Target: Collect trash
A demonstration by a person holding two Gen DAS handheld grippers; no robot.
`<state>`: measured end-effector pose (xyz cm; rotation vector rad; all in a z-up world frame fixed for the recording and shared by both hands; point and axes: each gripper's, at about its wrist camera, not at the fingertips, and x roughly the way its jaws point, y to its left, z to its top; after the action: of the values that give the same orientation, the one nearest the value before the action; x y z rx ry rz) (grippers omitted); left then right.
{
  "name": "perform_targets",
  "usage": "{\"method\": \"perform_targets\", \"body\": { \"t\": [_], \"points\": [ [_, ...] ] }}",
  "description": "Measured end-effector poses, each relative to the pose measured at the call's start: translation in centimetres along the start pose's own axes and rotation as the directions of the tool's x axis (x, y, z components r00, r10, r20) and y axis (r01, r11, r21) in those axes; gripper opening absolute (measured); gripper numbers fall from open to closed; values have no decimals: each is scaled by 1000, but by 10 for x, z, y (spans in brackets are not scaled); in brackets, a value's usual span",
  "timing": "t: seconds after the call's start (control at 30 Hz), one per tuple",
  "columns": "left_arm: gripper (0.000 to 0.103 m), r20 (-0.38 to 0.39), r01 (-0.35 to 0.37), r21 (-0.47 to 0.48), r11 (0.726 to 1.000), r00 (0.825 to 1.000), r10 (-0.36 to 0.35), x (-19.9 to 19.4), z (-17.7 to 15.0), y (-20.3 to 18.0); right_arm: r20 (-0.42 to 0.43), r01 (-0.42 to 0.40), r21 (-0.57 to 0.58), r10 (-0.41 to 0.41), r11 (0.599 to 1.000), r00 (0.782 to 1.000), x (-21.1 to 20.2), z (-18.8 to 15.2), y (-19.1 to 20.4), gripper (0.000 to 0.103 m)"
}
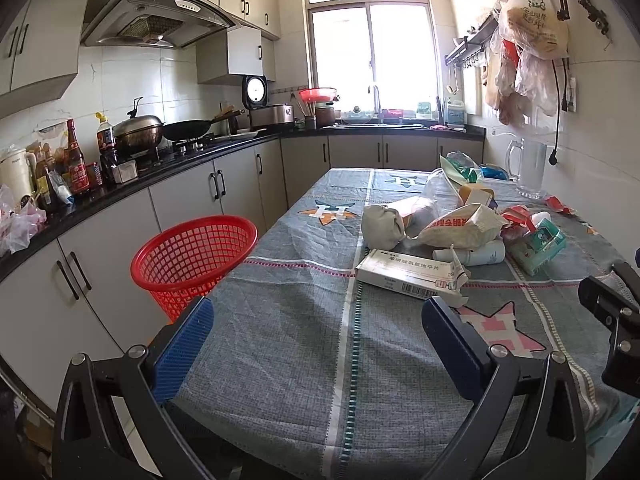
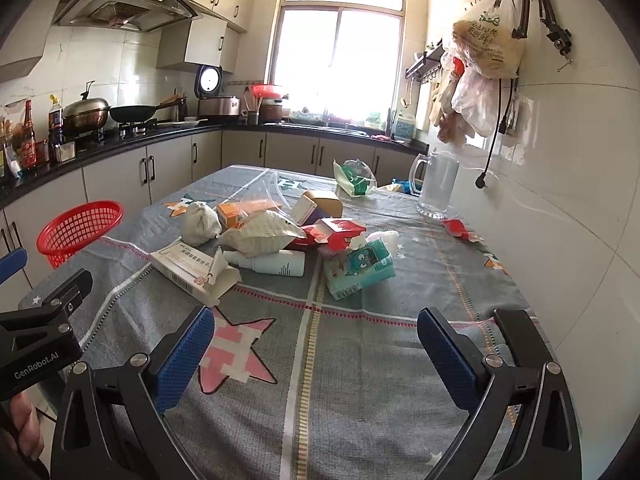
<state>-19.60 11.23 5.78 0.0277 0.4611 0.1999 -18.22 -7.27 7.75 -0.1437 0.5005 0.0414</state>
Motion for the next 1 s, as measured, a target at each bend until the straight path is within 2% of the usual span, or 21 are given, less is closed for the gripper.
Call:
{"method": "perform_targets", "body": {
  "t": [0.5, 1.0],
  "points": [
    [103, -13, -16, 2, 1000, 1000, 16, 5, -4, 4, -4, 29, -95, -30, 995, 1000, 1, -4, 20, 103],
    [103, -14, -15, 10, 1000, 1000, 15, 6, -6, 2, -15, 21, -107, -23, 994, 1000, 3, -6, 23, 103]
  ]
}}
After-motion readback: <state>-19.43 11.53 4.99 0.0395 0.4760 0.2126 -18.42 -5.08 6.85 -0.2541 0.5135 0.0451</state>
